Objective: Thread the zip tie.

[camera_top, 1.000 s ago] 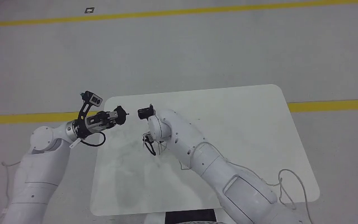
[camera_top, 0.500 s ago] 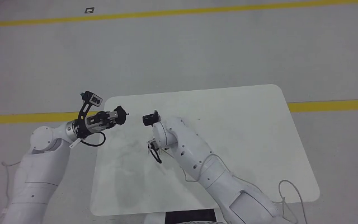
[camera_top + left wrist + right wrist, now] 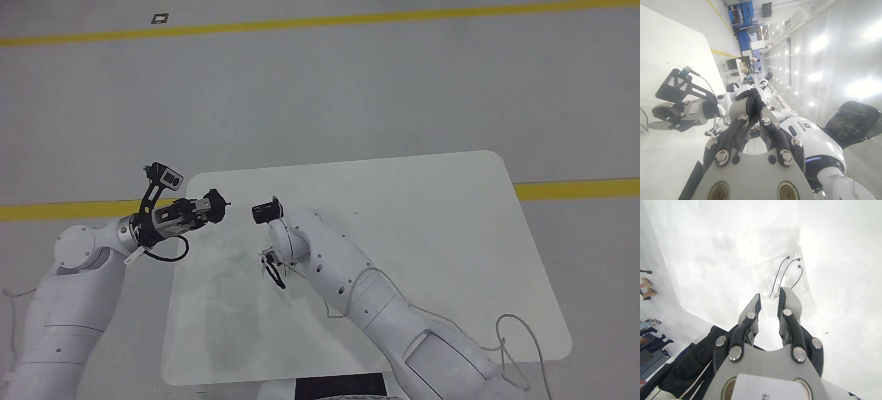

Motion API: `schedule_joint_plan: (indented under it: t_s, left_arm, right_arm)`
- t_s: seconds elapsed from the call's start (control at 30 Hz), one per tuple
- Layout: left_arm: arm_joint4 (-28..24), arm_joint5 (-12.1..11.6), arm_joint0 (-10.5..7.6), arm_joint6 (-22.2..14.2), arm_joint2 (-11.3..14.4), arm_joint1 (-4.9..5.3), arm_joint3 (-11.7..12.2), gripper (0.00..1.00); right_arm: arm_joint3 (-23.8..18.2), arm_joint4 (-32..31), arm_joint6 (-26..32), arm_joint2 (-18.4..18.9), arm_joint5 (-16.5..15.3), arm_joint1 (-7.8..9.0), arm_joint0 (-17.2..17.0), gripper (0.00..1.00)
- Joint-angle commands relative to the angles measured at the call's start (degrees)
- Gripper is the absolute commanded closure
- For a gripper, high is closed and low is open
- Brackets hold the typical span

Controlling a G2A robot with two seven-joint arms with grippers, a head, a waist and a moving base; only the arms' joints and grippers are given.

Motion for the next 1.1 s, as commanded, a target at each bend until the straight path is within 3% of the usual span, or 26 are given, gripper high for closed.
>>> schedule_joint_plan:
  t_s: [0.0, 0.37, 0.53, 0.77, 1.07]
  left_arm:
    - [0.0, 0.0, 0.00, 0.0, 0.0, 0.00, 0.0, 1.00]
    - [0.0, 0.0, 0.00, 0.0, 0.0, 0.00, 0.0, 1.00]
    - [0.0, 0.0, 0.00, 0.0, 0.0, 0.00, 0.0, 1.00]
    - [0.0, 0.0, 0.00, 0.0, 0.0, 0.00, 0.0, 1.00]
    - [0.0, 0.0, 0.00, 0.0, 0.0, 0.00, 0.0, 1.00]
  right_arm:
    - [1.4, 0.6, -0.8, -0.2, 0.0, -0.20, 0.6, 0.80]
    - [9.7, 3.1, -5.5, -1.6, 0.0, -1.71, 4.0, 0.84]
    - [13.0, 4.3, -7.5, -2.2, 0.0, -2.35, 5.7, 0.91]
    - [17.7, 7.0, -9.6, -3.2, 0.0, -3.12, 7.7, 0.81]
    - [22.2, 10.5, -12.7, -5.3, 0.0, -3.82, 9.6, 0.87]
